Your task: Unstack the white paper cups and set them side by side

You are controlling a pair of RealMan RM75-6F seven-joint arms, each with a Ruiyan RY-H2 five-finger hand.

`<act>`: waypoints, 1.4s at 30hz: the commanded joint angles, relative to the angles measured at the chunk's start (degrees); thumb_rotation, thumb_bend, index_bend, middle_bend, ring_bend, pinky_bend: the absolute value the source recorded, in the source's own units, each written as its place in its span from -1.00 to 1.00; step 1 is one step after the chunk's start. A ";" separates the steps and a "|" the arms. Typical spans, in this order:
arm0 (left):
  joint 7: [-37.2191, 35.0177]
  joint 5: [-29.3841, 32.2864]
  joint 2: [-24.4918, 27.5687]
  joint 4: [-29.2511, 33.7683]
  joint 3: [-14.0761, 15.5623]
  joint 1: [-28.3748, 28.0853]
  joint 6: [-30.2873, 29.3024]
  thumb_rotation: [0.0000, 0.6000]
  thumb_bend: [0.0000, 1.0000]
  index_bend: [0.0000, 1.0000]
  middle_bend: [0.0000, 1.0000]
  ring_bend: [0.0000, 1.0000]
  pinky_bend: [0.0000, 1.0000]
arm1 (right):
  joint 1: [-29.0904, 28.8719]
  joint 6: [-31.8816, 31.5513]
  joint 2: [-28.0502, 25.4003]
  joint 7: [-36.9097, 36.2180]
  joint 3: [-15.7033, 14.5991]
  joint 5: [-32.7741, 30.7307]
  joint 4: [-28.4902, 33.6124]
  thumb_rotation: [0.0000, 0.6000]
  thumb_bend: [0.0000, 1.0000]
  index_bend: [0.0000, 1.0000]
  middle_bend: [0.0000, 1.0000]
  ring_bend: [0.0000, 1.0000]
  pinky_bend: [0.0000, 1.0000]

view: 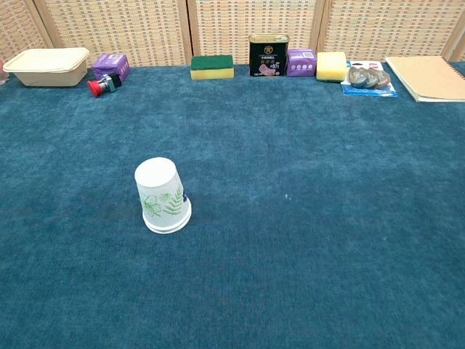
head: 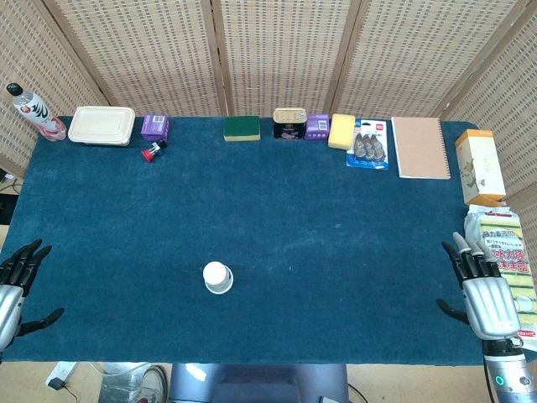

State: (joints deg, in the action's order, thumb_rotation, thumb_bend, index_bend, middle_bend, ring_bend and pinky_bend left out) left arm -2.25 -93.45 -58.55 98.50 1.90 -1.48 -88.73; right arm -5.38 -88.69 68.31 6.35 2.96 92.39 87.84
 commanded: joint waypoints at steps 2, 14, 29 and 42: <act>-0.62 0.05 0.05 -0.48 0.18 0.31 -0.31 1.00 -0.72 -1.00 -1.00 -1.00 -0.78 | -0.03 -0.41 0.02 0.31 0.30 0.02 0.25 1.00 -1.00 -0.86 -0.99 -0.95 -0.93; 1.88 -4.40 2.45 3.33 -2.01 -4.69 2.38 1.00 -0.72 -0.99 -1.00 -1.00 -0.78 | 0.21 -0.29 -0.31 0.77 1.34 -2.28 0.84 1.00 -1.00 -0.86 -0.99 -0.95 -0.95; 15.60 5.16 -1.60 16.03 -8.21 -22.15 27.12 1.00 -0.72 -0.65 -1.00 -1.00 -0.79 | 0.25 0.74 -2.69 -3.36 1.38 -3.20 1.93 1.00 -1.00 -0.85 -1.00 -0.95 -0.95; 31.25 22.99 -12.88 15.70 -10.30 -31.20 34.52 1.00 -0.72 -0.53 -1.00 -1.00 -0.79 | 0.41 0.79 -3.50 -5.34 1.56 -3.74 2.04 1.00 -1.00 -0.85 -1.00 -0.95 -0.96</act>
State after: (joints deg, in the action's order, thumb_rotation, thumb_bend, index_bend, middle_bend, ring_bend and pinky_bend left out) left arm 26.93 -73.01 -69.48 114.36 -8.11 -30.96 -55.19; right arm -4.98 -87.90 64.85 1.07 4.50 88.69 89.90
